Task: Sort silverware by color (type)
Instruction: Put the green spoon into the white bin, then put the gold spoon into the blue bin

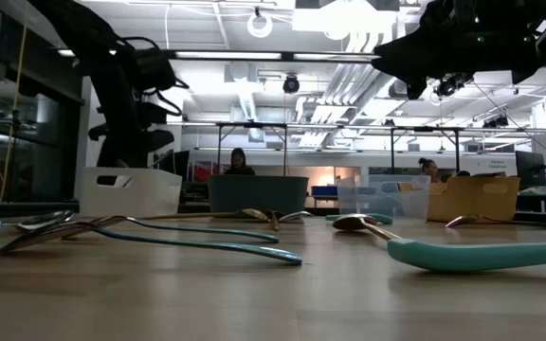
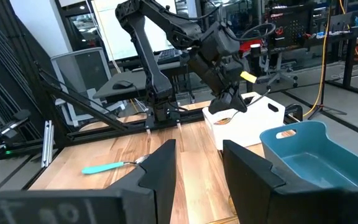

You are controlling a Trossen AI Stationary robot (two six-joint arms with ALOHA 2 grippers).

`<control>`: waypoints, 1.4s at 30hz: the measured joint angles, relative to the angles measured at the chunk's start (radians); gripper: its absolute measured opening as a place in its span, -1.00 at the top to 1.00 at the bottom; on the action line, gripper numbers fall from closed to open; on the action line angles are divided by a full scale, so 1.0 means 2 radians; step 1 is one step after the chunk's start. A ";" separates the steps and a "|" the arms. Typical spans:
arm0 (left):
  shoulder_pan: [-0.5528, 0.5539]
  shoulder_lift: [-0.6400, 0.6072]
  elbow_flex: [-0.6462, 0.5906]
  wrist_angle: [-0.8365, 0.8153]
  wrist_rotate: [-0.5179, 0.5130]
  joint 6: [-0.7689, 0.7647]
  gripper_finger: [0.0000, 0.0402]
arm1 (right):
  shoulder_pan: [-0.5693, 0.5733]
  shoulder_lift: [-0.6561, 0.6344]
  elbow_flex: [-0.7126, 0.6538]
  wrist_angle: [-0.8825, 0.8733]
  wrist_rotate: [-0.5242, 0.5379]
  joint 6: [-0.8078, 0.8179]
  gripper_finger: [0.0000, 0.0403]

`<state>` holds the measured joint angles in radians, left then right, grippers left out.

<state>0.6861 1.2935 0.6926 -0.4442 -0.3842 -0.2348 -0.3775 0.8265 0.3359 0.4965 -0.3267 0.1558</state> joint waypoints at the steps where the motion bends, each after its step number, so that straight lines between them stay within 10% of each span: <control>1: 0.000 0.002 0.000 0.000 0.003 0.000 0.96 | 0.000 0.000 0.000 0.000 0.000 0.000 0.38; 28: -0.001 -0.037 0.017 -0.007 0.015 0.018 0.38 | 0.000 0.000 0.000 0.000 0.001 0.011 0.38; 42: -0.077 -0.225 -0.121 0.349 0.293 0.083 0.34 | 0.000 0.000 0.000 0.001 0.021 0.010 0.38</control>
<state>0.5328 0.8429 0.4505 0.2528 0.2021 -0.0688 -0.3779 0.8265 0.3355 0.4976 -0.2848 0.1753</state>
